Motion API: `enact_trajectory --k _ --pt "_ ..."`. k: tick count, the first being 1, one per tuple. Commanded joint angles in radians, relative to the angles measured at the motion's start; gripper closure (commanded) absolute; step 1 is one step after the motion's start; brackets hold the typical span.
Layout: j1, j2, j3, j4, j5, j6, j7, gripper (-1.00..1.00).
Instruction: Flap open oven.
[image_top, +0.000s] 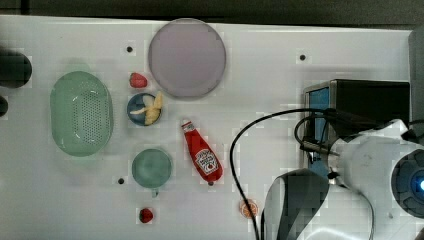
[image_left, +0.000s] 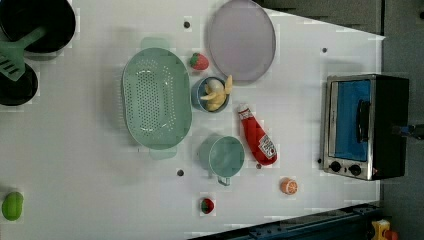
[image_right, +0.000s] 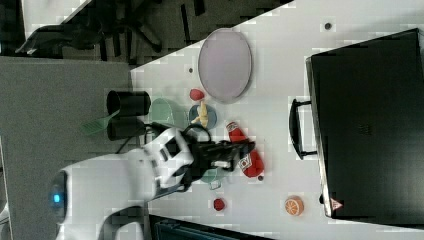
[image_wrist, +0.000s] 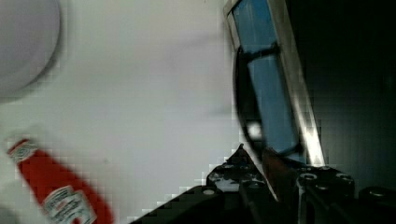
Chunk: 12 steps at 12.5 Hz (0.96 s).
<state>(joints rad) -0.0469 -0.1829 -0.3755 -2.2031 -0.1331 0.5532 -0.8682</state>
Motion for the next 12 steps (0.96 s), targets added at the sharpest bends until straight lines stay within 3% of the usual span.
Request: enact_trajectory --k 1,9,12 --pt "-0.003 0.067 -0.036 -0.010 0.005 0.105 -0.226 0.65" --pt "-0.013 0.242 -0.078 -0.110 -0.035 0.415 -0.229 0.65" --pt "-0.010 0.276 -0.073 -0.124 -0.035 0.440 -0.225 0.65"
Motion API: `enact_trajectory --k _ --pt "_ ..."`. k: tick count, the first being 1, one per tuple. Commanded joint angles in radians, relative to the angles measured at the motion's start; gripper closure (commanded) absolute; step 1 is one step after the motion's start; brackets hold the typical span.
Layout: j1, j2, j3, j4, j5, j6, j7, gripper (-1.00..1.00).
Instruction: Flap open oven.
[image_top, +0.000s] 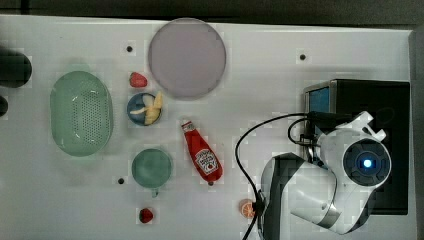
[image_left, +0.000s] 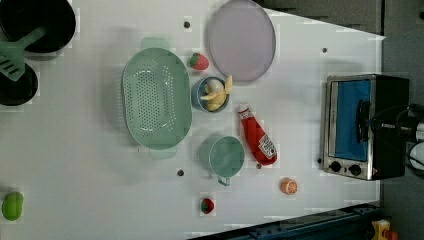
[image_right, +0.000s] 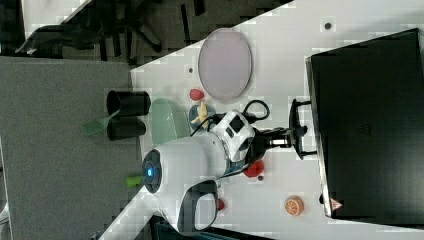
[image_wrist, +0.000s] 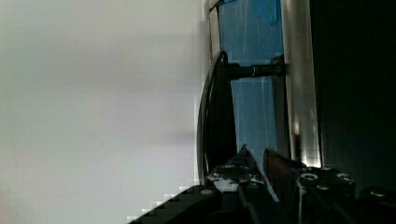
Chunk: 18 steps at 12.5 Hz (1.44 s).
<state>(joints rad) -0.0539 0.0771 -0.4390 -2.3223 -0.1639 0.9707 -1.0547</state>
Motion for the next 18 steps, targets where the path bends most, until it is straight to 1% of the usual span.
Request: enact_trajectory --k 1,3,5,8,12,15,18 --pt "0.001 0.018 -0.005 -0.005 -0.005 0.023 -0.037 0.65" --pt "0.009 0.017 0.004 -0.009 -0.008 0.021 -0.032 0.65" --pt "0.021 0.017 0.013 -0.018 -0.040 0.022 -0.005 0.65" --pt "0.048 0.017 0.035 -0.034 -0.153 0.017 0.146 0.65" --pt "0.073 0.025 0.101 -0.055 -0.298 -0.012 0.345 0.65" --pt "0.081 0.064 0.153 -0.056 -0.419 -0.026 0.465 0.65" --pt "0.096 0.135 0.209 -0.052 -0.511 -0.030 0.655 0.65"
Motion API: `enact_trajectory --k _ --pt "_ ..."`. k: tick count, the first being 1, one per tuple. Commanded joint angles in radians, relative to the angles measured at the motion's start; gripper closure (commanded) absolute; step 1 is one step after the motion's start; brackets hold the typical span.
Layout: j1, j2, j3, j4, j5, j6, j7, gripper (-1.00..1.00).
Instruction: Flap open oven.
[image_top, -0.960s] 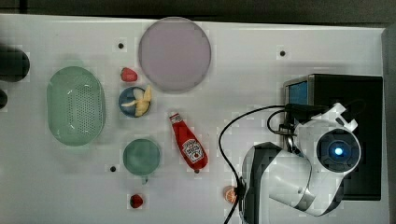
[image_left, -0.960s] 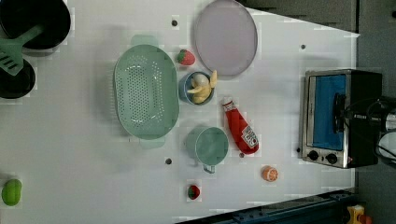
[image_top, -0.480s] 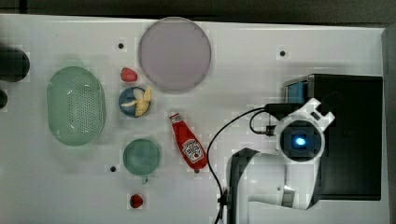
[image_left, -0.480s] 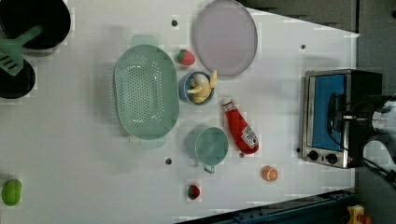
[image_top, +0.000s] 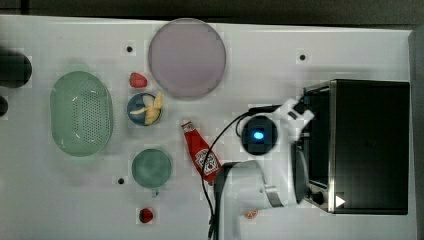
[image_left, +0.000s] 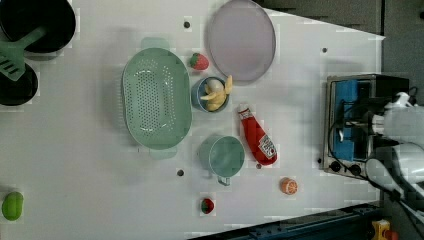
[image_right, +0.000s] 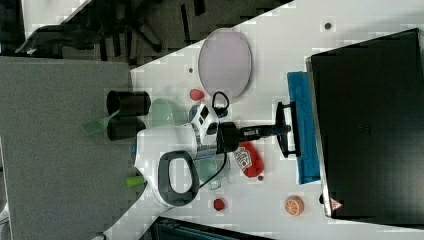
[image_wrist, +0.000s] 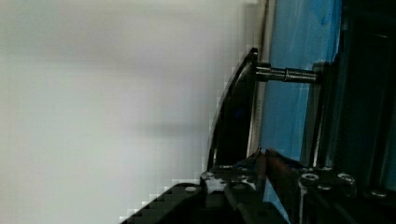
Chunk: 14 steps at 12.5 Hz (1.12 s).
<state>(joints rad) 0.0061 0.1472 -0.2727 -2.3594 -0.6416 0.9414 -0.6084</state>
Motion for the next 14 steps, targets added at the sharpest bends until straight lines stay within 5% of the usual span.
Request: enact_trajectory --k 1,6,12,14 --pt "0.044 0.095 0.059 -0.008 -0.077 -0.004 0.275 0.65" --pt "0.109 0.252 0.105 0.059 -0.270 -0.083 0.576 0.65" --pt "0.137 0.292 0.105 0.112 -0.252 -0.068 0.646 0.65" --pt "0.131 0.215 0.104 0.132 -0.082 -0.060 0.673 0.65"
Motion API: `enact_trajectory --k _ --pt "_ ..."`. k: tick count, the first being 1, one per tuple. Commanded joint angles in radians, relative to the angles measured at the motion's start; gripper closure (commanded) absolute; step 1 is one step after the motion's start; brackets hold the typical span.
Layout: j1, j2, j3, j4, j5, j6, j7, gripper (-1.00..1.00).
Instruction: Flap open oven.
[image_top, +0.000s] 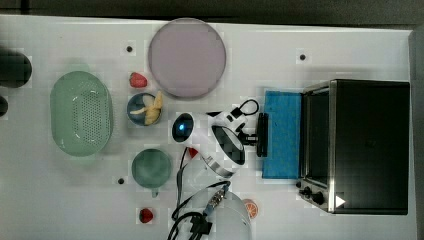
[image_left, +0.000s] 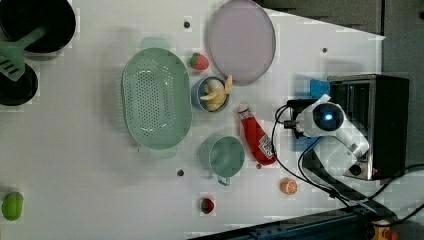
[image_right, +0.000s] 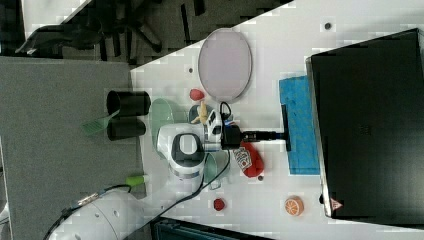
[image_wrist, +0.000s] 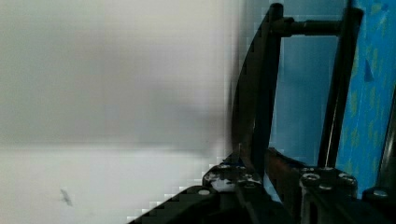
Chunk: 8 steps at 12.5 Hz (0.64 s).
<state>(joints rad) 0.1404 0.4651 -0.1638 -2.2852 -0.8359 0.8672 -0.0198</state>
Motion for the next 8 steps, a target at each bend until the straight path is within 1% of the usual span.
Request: enact_trajectory --k 1,3,5,6,7,8 --pt "-0.008 -0.156 -0.007 0.067 0.236 0.007 0.098 0.65" --pt "-0.010 -0.270 -0.014 0.090 0.460 -0.018 0.098 0.65" --pt "-0.012 -0.380 -0.022 0.127 0.651 -0.095 0.098 0.65" --pt "-0.013 -0.430 -0.026 0.151 0.725 -0.166 0.098 0.65" --pt "-0.013 -0.480 -0.026 0.180 0.775 -0.255 0.098 0.65" --pt "-0.013 -0.524 -0.027 0.221 0.797 -0.366 0.103 0.65"
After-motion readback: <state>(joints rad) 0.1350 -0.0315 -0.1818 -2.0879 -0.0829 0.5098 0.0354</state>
